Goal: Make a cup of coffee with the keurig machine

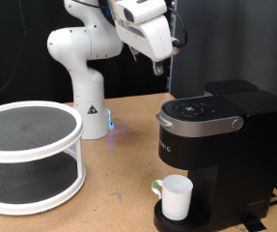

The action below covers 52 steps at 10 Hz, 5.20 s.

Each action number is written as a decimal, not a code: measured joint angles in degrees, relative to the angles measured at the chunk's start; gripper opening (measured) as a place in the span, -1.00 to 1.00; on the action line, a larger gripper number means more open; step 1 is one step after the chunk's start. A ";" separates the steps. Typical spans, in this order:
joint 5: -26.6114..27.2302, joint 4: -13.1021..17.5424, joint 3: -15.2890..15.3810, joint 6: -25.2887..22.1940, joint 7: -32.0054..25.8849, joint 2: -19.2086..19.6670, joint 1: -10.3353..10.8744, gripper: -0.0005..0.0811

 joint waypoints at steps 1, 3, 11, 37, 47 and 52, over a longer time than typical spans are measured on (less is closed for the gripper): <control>-4.32 0.03 0.49 -1.39 -0.81 0.09 -0.01 0.98; -11.21 2.21 2.92 -5.42 -0.05 1.73 0.03 0.98; -9.76 19.45 5.80 -5.60 10.38 13.21 0.06 0.98; -8.32 1.33 9.28 22.93 15.64 11.80 0.39 -0.98; -10.65 3.63 9.36 21.50 15.86 15.04 0.50 -0.98; -12.53 11.34 9.06 7.17 19.04 19.47 -0.09 -0.98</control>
